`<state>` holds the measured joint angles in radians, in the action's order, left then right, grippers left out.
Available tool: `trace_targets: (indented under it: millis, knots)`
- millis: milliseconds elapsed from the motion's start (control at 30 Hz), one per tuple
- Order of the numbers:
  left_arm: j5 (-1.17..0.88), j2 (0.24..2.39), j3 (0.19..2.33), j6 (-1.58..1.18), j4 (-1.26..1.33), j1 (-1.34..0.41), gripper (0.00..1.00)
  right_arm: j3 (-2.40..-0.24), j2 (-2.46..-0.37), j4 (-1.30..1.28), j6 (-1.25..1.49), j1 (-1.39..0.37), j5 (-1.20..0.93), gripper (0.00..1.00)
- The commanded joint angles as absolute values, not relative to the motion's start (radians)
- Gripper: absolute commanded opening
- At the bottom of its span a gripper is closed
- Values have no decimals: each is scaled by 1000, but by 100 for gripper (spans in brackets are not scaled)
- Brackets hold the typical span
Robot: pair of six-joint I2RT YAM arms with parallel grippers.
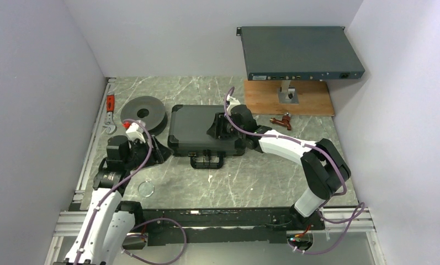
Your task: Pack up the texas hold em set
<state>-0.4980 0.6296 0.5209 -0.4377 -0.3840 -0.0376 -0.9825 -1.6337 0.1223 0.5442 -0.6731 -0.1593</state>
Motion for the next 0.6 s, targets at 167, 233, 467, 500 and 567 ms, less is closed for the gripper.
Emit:
trace_targets:
  millis: [167,233,467,500,567]
  knots:
    - [-437,605,439,-544,-236,-164,67,-873,-1690,-162,500,-674,-91,50]
    - [-437,593,413,-572,-204,-171,66,-863,-1686,-164,501,-674,-91,49]
    - [-503,666,307,-677,-24,-188,65,-824,-1651,-159,509,-675,-98,50]
    - [-505,677,291,-698,16,-194,65,-822,-1649,-159,508,-675,-98,50]
    - [-495,700,263,-731,77,-209,64,-818,-1648,-157,508,-674,-98,50]
